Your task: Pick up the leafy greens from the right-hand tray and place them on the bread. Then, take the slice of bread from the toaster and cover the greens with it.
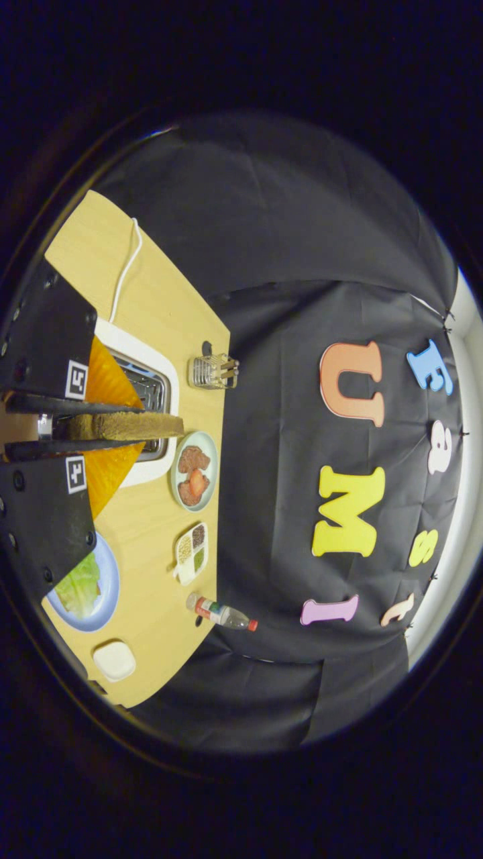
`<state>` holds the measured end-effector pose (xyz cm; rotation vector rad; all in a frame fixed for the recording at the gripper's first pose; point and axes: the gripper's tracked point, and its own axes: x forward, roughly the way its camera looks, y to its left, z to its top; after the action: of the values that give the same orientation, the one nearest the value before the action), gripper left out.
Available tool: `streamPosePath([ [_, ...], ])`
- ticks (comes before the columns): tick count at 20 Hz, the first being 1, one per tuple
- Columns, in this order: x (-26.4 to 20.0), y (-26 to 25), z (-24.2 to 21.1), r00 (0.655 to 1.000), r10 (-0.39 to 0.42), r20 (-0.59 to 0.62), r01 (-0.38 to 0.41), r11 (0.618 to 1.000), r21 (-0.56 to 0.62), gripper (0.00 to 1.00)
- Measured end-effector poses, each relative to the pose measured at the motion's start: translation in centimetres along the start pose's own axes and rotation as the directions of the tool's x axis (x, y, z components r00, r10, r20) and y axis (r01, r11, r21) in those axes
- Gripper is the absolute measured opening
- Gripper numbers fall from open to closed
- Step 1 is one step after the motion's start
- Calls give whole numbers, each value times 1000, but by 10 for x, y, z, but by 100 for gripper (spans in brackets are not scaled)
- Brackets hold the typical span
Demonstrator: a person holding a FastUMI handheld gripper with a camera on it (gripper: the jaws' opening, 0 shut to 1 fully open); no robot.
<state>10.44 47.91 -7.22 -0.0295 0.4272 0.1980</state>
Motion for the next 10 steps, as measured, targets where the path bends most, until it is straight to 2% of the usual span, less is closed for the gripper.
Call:
streamPosePath([
  [1,0,0,1,1000,7,4,-7,1000,-1,10],
  [2,-2,-1,2,1000,11,9,-11,1000,-7,9],
  [4,-2,-2,3,1000,25,19,-25,1000,2,2],
  [10,-33,-3,33,991,84,105,-86,996,20,2],
])
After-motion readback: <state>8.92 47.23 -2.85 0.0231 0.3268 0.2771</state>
